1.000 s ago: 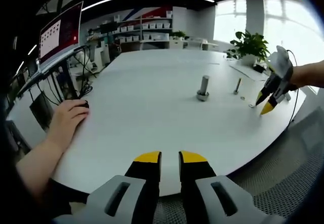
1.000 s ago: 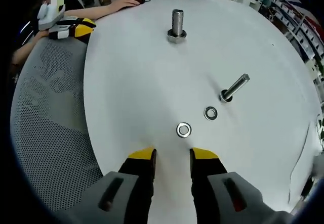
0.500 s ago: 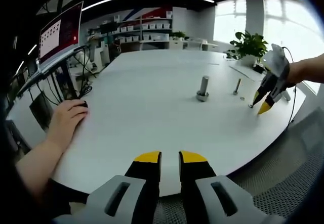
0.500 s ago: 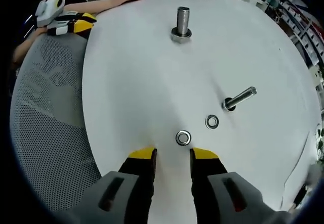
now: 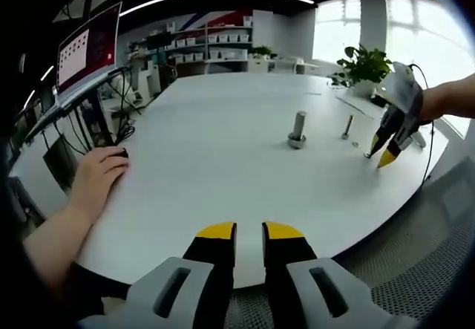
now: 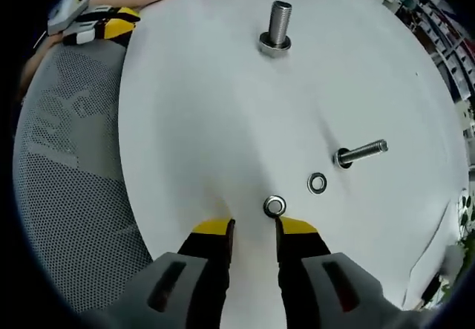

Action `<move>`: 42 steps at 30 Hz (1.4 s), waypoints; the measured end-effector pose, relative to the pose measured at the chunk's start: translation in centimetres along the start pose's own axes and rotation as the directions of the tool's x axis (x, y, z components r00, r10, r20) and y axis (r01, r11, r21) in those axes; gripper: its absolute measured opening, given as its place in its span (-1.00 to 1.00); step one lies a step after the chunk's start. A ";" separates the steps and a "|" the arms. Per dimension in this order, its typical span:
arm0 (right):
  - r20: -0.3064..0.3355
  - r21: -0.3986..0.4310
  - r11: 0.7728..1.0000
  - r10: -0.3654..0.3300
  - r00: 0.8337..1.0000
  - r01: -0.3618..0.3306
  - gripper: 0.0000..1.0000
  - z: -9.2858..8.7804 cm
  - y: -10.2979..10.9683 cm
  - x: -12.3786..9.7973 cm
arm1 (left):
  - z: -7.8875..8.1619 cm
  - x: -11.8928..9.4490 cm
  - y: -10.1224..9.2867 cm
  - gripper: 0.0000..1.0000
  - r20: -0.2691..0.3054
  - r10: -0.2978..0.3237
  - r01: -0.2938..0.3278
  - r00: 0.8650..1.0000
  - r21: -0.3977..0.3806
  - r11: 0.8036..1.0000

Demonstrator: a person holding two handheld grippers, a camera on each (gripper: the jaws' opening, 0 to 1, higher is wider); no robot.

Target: Place the washer onto the threaded stud by aligning its center hole with the stud, sliding it down to the base, and recovering from edge contact or off-axis alignment until the washer reaches the visible bottom stop.

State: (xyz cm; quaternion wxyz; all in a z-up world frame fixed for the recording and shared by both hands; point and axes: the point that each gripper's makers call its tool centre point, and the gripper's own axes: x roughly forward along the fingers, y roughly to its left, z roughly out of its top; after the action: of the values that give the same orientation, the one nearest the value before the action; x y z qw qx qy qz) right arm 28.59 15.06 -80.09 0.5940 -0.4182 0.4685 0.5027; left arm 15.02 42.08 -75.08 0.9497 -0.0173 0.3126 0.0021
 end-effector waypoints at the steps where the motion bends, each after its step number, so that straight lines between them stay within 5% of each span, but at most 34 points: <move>1: 0.002 0.003 1.000 0.000 1.000 0.000 -0.48 0.0 0.0 0.0 | 0.0 0.0 0.0 -0.77 0.000 0.000 0.000 1.000 0.000 1.000; 31: -0.011 -0.007 1.000 0.008 1.000 -0.008 -0.49 0.2 0.0 0.0 | -0.1 0.0 0.1 -0.76 -0.006 0.005 -0.005 1.000 -0.001 1.000; 42: 0.034 0.003 1.000 0.018 0.999 -0.018 -0.49 0.6 -0.2 0.0 | -0.1 0.0 0.1 -0.76 -0.009 0.009 -0.009 1.000 -0.002 1.000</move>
State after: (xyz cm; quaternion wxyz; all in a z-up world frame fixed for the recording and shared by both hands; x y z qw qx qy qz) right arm 28.84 15.60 -80.01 0.5979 -0.4044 0.4631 0.5143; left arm 14.96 42.20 -75.17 0.9484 -0.0169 0.3167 0.0065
